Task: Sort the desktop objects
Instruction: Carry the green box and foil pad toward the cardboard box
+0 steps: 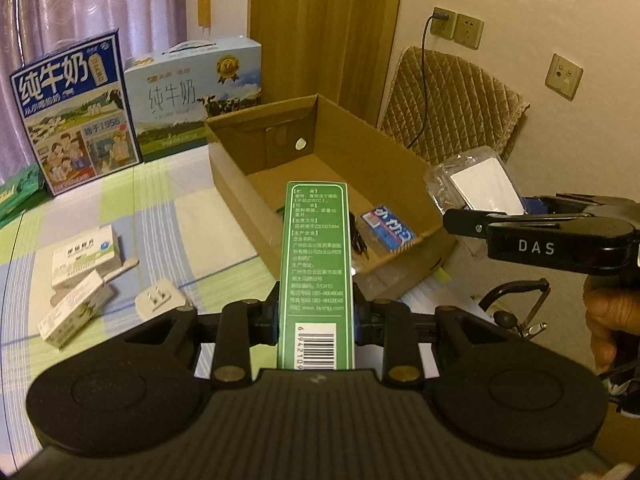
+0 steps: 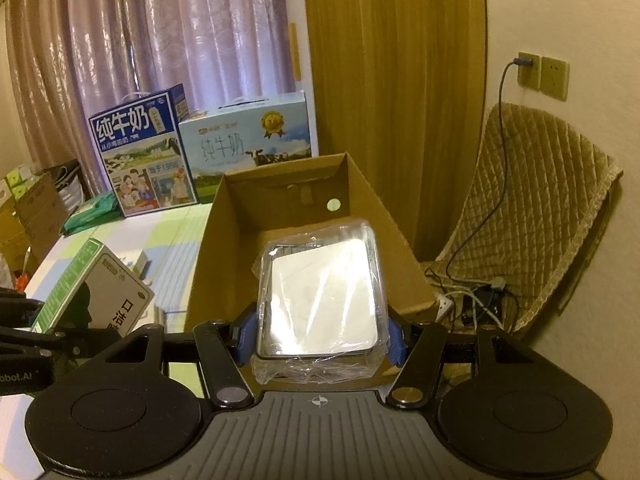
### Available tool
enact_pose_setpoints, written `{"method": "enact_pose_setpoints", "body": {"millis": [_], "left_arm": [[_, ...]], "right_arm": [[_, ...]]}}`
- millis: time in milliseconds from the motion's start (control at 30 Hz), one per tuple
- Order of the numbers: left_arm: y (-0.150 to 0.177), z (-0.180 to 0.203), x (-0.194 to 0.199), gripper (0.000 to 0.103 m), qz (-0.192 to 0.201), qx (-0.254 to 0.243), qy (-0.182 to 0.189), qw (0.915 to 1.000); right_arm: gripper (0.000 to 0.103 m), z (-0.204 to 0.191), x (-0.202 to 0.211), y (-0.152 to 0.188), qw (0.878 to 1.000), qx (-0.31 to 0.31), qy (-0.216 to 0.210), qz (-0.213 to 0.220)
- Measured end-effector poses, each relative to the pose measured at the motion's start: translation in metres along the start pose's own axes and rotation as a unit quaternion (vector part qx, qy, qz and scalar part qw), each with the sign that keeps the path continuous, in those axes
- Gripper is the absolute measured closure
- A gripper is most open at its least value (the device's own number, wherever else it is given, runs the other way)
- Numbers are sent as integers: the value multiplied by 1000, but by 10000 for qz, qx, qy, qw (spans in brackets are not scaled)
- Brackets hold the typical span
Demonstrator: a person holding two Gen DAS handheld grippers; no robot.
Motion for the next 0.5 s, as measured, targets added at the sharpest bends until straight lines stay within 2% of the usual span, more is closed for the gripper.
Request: {"method": "enact_pose_setpoints", "body": {"millis": [500], "left_arm": [[-47, 9, -44, 78, 56, -50, 192, 9998]], "right_arm": [[45, 15, -41, -26, 9997, 232, 14, -55]]}}
Point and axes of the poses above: each gripper's, at about its wrist camera, not at the fingertips, and x roughly against the way its jaws point, z to its right, y to its underside, the point moved 5 cm from there along -x, roughly the way its jaws point, and after that the axes turned 6 degrees about y, right-handed, at the moved point
